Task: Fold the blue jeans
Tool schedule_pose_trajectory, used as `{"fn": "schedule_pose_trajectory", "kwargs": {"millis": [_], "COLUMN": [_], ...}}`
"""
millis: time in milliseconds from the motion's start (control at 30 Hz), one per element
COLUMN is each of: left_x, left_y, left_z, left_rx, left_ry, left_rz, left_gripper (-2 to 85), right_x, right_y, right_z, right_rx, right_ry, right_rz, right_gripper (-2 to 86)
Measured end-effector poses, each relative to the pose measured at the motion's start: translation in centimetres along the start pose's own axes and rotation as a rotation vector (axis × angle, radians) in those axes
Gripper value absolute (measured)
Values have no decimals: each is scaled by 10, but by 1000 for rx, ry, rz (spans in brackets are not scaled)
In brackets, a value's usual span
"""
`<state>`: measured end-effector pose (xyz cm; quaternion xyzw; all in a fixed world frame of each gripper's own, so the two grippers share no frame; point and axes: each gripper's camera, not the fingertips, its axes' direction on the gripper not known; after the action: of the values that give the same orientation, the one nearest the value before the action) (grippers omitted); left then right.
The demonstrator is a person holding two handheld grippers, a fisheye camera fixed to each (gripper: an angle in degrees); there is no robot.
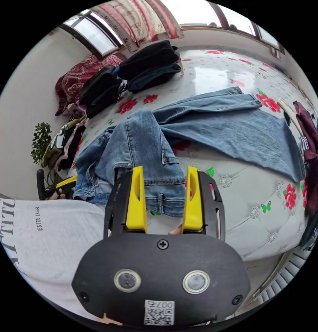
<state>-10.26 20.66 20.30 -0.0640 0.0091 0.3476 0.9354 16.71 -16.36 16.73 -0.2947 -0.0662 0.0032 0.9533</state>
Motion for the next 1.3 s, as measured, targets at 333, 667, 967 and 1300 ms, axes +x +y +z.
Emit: {"fn": "schedule_pose_trajectory", "kwargs": {"millis": [333, 667, 967, 1300], "left_x": [-47, 4, 128, 181], "left_y": [-120, 5, 46, 2], "left_z": [-16, -68, -19, 45], "left_rx": [31, 247, 37, -266], "left_ry": [-532, -497, -207, -405], "left_rz": [-73, -95, 168, 361], "left_gripper": [29, 47, 115, 66], "right_x": [-209, -33, 128, 133], "right_y": [5, -3, 3, 5], "right_z": [18, -20, -43, -52], "right_rx": [-290, -45, -128, -89], "right_ry": [-464, -70, 300, 255], "right_rz": [-968, -255, 87, 57], "right_gripper": [2, 60, 107, 22]}}
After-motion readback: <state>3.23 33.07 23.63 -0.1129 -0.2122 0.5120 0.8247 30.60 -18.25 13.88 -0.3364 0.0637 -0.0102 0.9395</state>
